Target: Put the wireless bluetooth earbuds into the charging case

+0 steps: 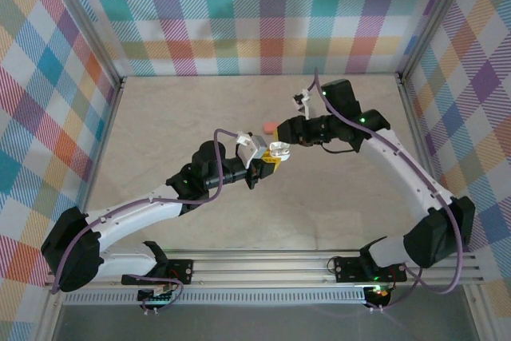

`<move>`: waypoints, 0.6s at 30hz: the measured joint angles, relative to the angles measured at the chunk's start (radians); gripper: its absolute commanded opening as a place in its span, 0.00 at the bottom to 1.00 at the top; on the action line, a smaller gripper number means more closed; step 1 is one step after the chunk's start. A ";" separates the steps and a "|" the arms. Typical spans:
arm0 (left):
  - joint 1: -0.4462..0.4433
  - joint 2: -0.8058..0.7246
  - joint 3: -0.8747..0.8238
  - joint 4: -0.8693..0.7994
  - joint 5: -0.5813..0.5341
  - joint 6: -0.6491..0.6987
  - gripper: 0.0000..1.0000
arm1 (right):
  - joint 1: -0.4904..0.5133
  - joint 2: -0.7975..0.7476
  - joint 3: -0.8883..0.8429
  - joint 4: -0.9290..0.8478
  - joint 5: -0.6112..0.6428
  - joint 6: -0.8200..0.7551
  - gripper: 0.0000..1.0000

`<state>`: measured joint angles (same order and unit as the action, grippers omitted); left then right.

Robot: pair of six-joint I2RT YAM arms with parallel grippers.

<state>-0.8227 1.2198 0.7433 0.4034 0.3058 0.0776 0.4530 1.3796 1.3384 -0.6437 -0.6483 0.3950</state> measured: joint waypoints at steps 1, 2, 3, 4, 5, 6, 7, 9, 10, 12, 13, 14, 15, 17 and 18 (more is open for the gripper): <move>0.001 0.000 0.000 -0.001 -0.001 -0.007 0.00 | 0.000 -0.017 -0.006 0.000 -0.002 -0.001 0.40; 0.002 0.000 0.000 -0.001 -0.002 -0.015 0.00 | -0.002 -0.034 -0.012 0.002 -0.001 -0.004 0.40; 0.006 0.000 0.000 -0.001 -0.003 -0.024 0.00 | -0.003 -0.053 -0.018 0.005 0.000 -0.009 0.40; 0.008 0.000 0.000 -0.001 -0.004 -0.031 0.00 | -0.002 -0.069 -0.021 0.008 -0.001 -0.015 0.40; 0.013 0.000 0.000 0.000 -0.005 -0.037 0.00 | -0.001 -0.089 -0.026 0.014 -0.003 -0.020 0.40; 0.015 0.000 0.000 0.002 -0.010 -0.042 0.00 | 0.000 -0.109 -0.032 0.018 -0.008 -0.025 0.40; 0.019 0.001 0.000 0.006 -0.011 -0.047 0.00 | 0.000 -0.127 -0.038 0.023 -0.010 -0.032 0.39; 0.023 0.001 0.000 0.017 -0.012 -0.059 0.00 | 0.000 -0.163 -0.053 0.040 -0.017 -0.044 0.39; 0.024 0.001 0.000 0.020 -0.015 -0.063 0.00 | 0.000 -0.179 -0.062 0.051 -0.017 -0.047 0.40; 0.026 0.001 0.000 0.021 -0.015 -0.066 0.00 | 0.000 -0.208 -0.077 0.071 -0.009 -0.053 0.42; 0.027 0.001 0.000 0.020 -0.015 -0.068 0.00 | 0.000 -0.219 -0.082 0.079 -0.003 -0.057 0.43; 0.027 0.000 0.000 0.020 -0.015 -0.072 0.00 | 0.000 -0.228 -0.086 0.085 0.005 -0.061 0.47; 0.028 -0.001 0.000 0.021 -0.015 -0.076 0.00 | 0.000 -0.235 -0.089 0.089 0.012 -0.064 0.50; 0.028 -0.006 -0.001 0.020 -0.013 -0.083 0.00 | 0.000 -0.238 -0.093 0.096 0.028 -0.073 0.52; 0.029 -0.010 -0.001 0.020 -0.007 -0.085 0.00 | 0.000 -0.237 -0.097 0.098 0.043 -0.073 0.52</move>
<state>-0.7933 1.2102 0.7422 0.4232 0.2989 -0.0074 0.4526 1.1427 1.2419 -0.5453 -0.6056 0.3222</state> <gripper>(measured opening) 0.166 0.513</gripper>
